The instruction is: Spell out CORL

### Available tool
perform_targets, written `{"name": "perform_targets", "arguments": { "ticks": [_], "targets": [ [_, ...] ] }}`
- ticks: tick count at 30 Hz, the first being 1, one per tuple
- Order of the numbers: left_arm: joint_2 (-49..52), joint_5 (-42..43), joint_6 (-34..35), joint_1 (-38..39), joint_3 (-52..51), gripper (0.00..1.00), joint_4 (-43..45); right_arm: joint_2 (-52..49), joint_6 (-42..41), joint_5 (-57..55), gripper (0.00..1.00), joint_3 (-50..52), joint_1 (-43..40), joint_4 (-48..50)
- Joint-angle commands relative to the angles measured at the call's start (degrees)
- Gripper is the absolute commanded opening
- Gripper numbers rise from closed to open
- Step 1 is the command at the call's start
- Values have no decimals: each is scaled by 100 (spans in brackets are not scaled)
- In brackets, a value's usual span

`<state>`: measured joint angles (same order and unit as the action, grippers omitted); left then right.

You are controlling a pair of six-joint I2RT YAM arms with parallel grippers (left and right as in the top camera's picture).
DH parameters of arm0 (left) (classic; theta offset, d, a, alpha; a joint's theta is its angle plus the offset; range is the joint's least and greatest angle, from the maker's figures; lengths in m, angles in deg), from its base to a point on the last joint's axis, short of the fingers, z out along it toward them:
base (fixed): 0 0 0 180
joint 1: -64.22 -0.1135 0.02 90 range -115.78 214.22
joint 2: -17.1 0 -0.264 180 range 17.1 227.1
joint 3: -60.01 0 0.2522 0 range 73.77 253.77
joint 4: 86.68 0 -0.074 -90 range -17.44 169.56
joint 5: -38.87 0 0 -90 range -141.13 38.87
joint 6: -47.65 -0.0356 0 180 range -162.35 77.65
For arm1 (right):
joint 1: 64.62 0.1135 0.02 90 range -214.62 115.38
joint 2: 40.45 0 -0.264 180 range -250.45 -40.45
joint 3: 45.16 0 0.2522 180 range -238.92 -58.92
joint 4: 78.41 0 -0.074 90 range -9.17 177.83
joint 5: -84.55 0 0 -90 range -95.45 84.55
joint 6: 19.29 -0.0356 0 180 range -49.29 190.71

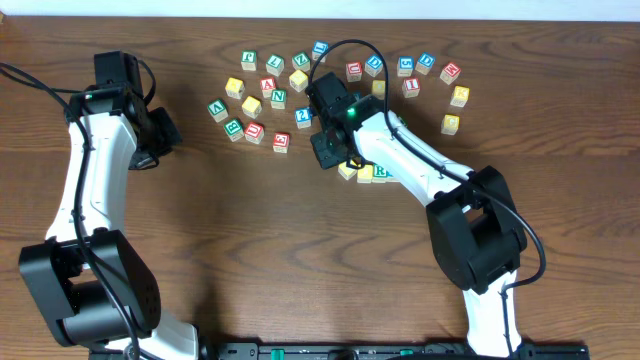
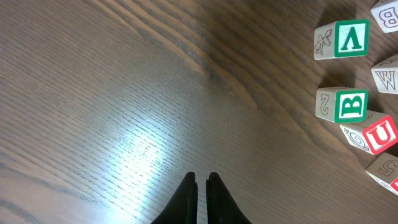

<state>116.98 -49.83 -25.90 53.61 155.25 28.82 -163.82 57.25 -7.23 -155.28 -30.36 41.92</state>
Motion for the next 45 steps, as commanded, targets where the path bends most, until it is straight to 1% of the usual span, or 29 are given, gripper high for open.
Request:
{"name": "perform_targets", "arguments": {
  "ticks": [1,8,14,22,24,28,30,33,38,43,45],
  "targets": [
    [-22,-68,-52,-2,13,8,-22,-249,-695,-109,1,52,28,-63],
    [-22,-70,-52,-2,13,8,-20,-319,-798,-59,1,52,28,-177],
    [-22,-70,-52,-2,13,8,-20,-319,-787,-61,1,52,28,-468],
    [-22,-70,-52,-2,13,8,-26,-291,-236,-35,1,-13,26,-511],
    [-22,-68,-52,-2,13,8,-22,-177,-11,68,1,-157,17,-570],
    [-31,-70,-59,4,13,8,-26,317,-20,68,2,-387,-127,-800],
    [-46,-70,-70,35,13,7,-24,581,-31,66,5,-411,-282,-914],
    [-68,-70,-76,203,13,8,-22,745,-118,70,8,-409,-605,-1104],
    [-68,-70,-72,535,13,8,24,570,-245,131,4,-254,-885,-1257],
    [-66,-68,35,890,13,8,81,339,-632,37,1,74,-881,-940],
    [-66,-68,35,1086,13,8,98,229,-636,42,1,170,-876,-730]
  ]
}}
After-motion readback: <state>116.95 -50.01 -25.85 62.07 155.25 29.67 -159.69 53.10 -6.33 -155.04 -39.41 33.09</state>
